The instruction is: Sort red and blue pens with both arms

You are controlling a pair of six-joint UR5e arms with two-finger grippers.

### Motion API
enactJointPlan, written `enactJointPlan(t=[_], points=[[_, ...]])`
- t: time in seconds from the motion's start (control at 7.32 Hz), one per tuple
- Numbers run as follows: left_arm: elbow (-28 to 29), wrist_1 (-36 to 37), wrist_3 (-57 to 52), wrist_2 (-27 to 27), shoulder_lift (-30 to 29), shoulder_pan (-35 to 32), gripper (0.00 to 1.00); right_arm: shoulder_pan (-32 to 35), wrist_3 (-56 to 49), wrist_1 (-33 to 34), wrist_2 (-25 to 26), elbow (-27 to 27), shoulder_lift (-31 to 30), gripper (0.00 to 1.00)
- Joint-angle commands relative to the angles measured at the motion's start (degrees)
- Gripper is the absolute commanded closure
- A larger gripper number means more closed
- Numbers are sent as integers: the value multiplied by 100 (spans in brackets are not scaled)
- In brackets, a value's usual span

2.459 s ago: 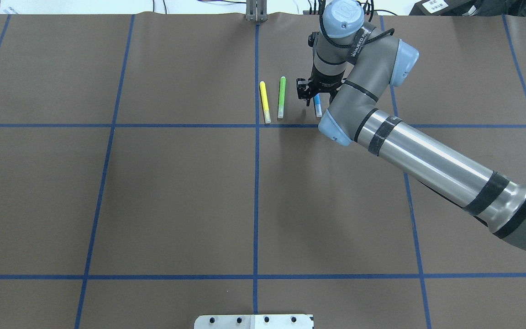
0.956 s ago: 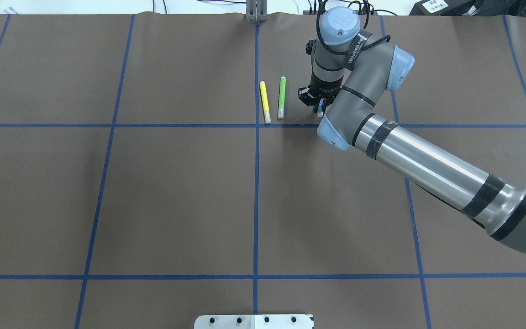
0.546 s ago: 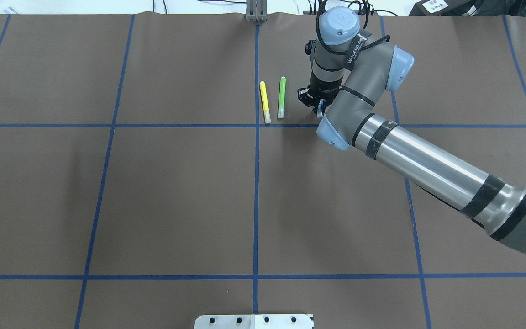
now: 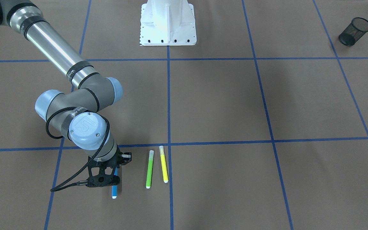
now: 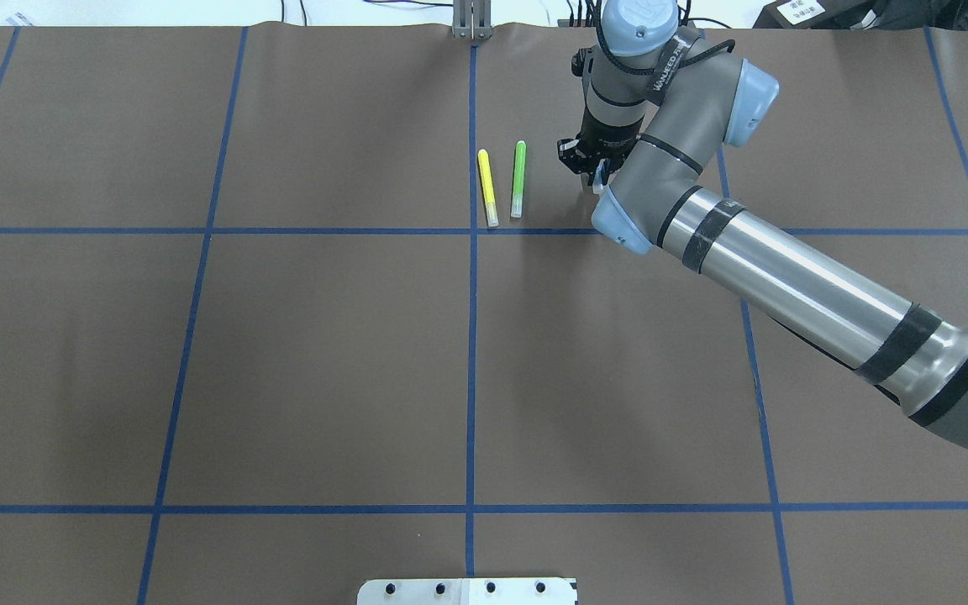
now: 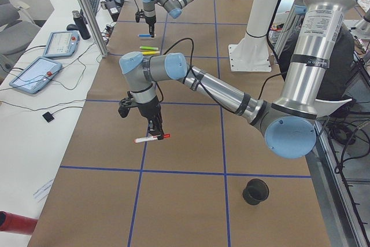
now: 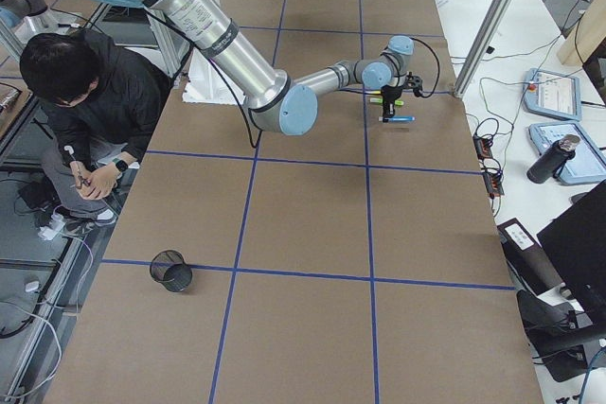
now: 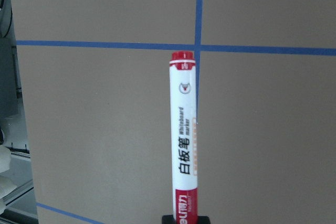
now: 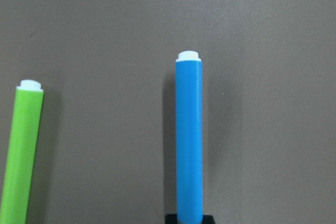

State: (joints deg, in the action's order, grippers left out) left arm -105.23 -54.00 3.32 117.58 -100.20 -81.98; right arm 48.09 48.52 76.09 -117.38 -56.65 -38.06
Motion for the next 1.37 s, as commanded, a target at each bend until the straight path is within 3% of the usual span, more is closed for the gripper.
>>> enactJointPlan(t=[0.0, 0.27, 0.55, 0.96, 1.23], points=[[-128, -5, -268, -16, 515, -360, 100, 278, -53, 64, -4, -30, -8, 100], [-453, 38, -411, 19, 1035, -520, 100, 507, -1188, 508, -22, -56, -17, 100], [-428, 695, -402, 124, 1307, -774, 100, 788, -1624, 1028, -39, -336, -183, 100], [-463, 1116, -402, 1606, 2327, -1003, 100, 1157, -2740, 1847, -57, -812, -439, 100], [-411, 1950, -402, 1908, 2504, -1334, 100, 1369, -3143, 1848, -75, -1082, -709, 100]])
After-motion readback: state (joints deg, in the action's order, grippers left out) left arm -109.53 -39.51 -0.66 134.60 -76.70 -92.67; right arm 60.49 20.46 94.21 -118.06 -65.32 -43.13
